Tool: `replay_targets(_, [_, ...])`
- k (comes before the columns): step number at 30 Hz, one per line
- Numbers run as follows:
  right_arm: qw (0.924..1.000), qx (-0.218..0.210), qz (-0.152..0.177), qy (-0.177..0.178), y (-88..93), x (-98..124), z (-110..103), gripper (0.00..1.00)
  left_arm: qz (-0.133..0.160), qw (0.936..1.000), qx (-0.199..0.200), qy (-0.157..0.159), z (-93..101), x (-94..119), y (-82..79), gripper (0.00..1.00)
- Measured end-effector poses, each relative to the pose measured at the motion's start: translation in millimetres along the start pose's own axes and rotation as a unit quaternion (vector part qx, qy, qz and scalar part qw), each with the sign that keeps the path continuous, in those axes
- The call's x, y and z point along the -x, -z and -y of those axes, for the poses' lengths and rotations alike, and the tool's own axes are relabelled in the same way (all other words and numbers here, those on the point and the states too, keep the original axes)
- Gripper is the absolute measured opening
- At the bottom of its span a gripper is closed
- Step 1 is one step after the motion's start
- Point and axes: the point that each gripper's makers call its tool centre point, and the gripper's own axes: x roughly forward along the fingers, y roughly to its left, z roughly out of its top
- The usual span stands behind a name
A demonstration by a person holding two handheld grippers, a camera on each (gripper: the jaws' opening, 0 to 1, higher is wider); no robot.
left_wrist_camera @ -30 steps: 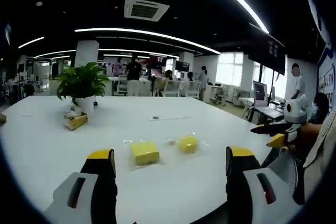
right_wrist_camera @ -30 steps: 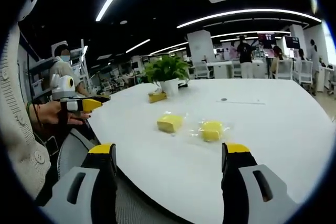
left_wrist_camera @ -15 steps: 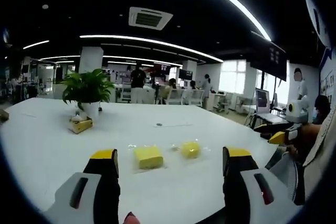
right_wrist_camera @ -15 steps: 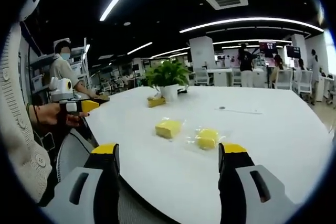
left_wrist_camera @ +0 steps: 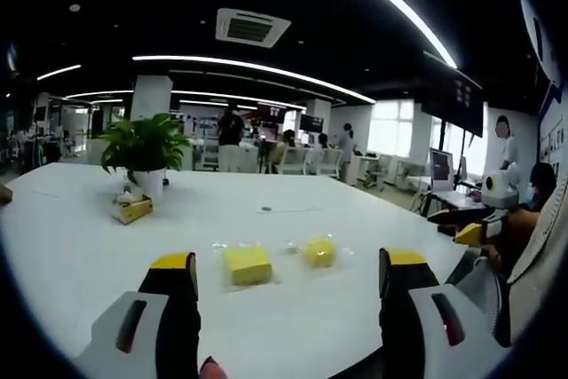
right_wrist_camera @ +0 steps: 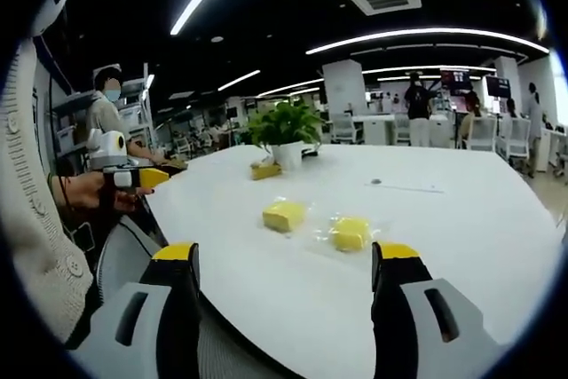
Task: Compare the silicone blocks by pressing each to a similar depth, holding the contact briefly, and releasing to observe deformation and rebound differences across the visible hardness samples.
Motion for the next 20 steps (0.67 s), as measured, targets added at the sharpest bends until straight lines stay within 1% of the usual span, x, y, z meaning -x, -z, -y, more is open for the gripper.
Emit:
replay_targets(4, [1.0000,0.002,-0.008,0.001,3.8,-0.3,-1.8,0.73,-0.005,1.0000,-0.001,0.000,0.8,0.1,1.4,0.83])
replay_targets(7, [0.9999,0.007,-0.003,0.007,1.7,1.4,-2.7,0.73,-0.005,1.0000,-0.001,0.003,2.5,-0.1,0.5,0.82])
replay_targets(9, [0.9999,0.003,0.004,0.013,-0.6,2.6,-1.0,0.73,-0.003,1.0000,-0.002,0.004,3.1,-0.3,-1.0,0.82])
replay_targets(13, [0.9998,-0.004,0.002,0.018,1.2,4.1,1.8,0.70,-0.005,1.0000,-0.004,0.003,-0.4,-0.7,-0.2,0.78])
replay_targets(14, [0.9998,-0.004,0.001,0.018,1.6,4.3,2.1,0.69,-0.003,1.0000,-0.007,0.002,-0.3,-0.5,-1.9,0.76])
replay_targets(15, [0.9998,-0.005,-0.001,0.018,2.6,4.4,2.3,0.69,0.001,0.9998,-0.017,0.000,-0.1,0.1,-4.9,0.71])
replay_targets(16, [0.9999,-0.002,-0.004,0.016,4.0,4.5,2.2,0.68,0.017,0.9994,-0.030,0.002,1.5,0.7,-11.9,0.70])
replay_targets(18, [0.9996,0.022,-0.011,0.015,7.2,3.8,1.8,0.68,0.031,0.9992,-0.020,0.013,6.3,0.1,-16.7,0.75])
replay_targets(19, [0.9994,0.026,-0.012,0.017,7.8,2.7,1.7,0.68,0.031,0.9992,-0.024,0.012,6.4,0.0,-16.7,0.76])
replay_targets(20, [0.9992,0.031,-0.014,0.018,8.8,2.1,1.7,0.69,0.029,0.9985,-0.045,0.012,6.9,-0.7,-16.9,0.77])
